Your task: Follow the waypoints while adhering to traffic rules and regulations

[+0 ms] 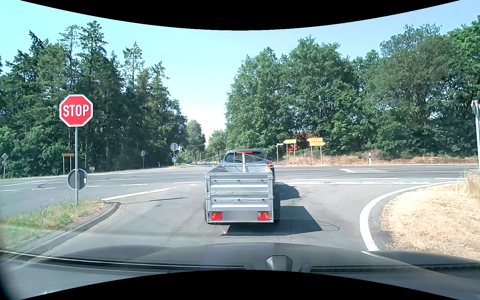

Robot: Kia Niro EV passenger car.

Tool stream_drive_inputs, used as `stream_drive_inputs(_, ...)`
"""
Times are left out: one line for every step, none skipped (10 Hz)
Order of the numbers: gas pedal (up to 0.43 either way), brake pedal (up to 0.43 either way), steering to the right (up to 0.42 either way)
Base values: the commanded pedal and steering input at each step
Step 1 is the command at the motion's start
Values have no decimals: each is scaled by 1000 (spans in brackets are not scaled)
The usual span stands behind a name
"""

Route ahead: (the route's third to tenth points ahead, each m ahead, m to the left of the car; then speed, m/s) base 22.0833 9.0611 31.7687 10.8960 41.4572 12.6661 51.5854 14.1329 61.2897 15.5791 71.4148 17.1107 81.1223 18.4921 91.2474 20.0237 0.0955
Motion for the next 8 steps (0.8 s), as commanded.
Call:
stream_drive_inputs(0, 250, 9)
stream_drive_inputs(0, 256, 9)
stream_drive_inputs(0, 262, 9)
stream_drive_inputs(0, 280, 9)
stream_drive_inputs(0, 280, 9)
stream_drive_inputs(0, 280, 9)
stream_drive_inputs(0, 287, 9)
stream_drive_inputs(0, 287, 9)
